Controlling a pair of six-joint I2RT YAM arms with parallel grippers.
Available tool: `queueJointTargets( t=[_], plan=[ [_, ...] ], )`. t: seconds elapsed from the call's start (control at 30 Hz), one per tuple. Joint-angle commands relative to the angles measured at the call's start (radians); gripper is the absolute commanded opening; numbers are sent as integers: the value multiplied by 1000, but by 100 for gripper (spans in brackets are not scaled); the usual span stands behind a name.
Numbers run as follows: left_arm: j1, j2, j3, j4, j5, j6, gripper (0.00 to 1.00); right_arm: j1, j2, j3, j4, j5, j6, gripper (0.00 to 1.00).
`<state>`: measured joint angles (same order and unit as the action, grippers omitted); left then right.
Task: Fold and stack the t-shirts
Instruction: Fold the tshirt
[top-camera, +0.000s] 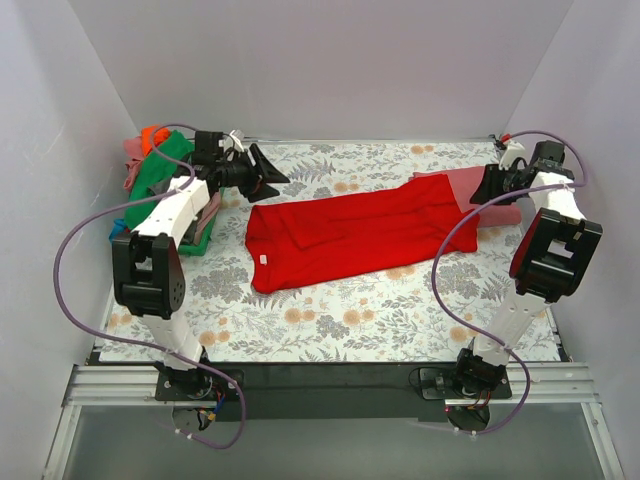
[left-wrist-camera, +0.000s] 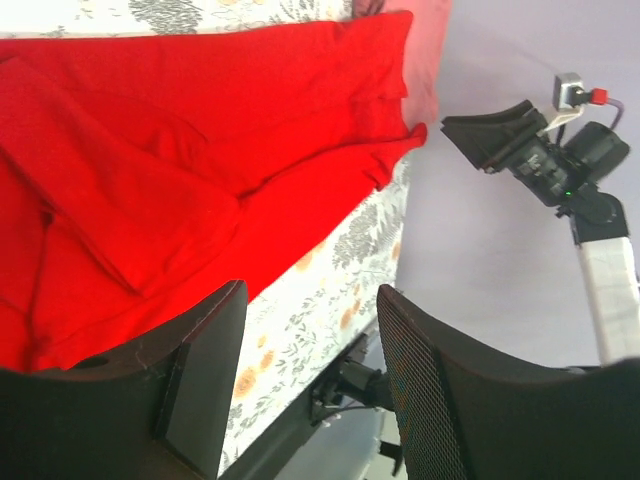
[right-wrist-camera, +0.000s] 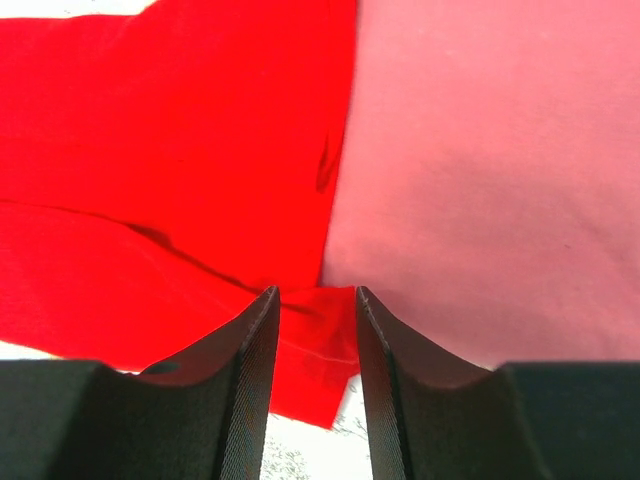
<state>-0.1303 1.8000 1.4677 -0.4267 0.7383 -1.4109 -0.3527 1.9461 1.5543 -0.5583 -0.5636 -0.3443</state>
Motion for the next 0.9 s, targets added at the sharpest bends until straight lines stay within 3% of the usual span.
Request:
queueJointTargets(
  t=[0.0, 0.2, 0.37, 0.5, 0.87],
  plan=[
    [8, -161, -38, -53, -95, 81, 54, 4, -7, -25, -12, -93, -21, 43],
    [5, -450, -389, -80, -172, 116, 54, 3, -65, -149, -14, -205, -119, 48],
    [-3, -698, -664, -168, -279, 44, 54, 3, -139, -275, -12, -285, -197, 49],
    [-6, -740, -771, -214, -310, 1, 54, 3, -196, -345, -15, -306, -225, 50],
    [-75, -623, -794, -181, -412, -55, 52, -6, -245, -434, -19, -275, -249, 50]
  ],
)
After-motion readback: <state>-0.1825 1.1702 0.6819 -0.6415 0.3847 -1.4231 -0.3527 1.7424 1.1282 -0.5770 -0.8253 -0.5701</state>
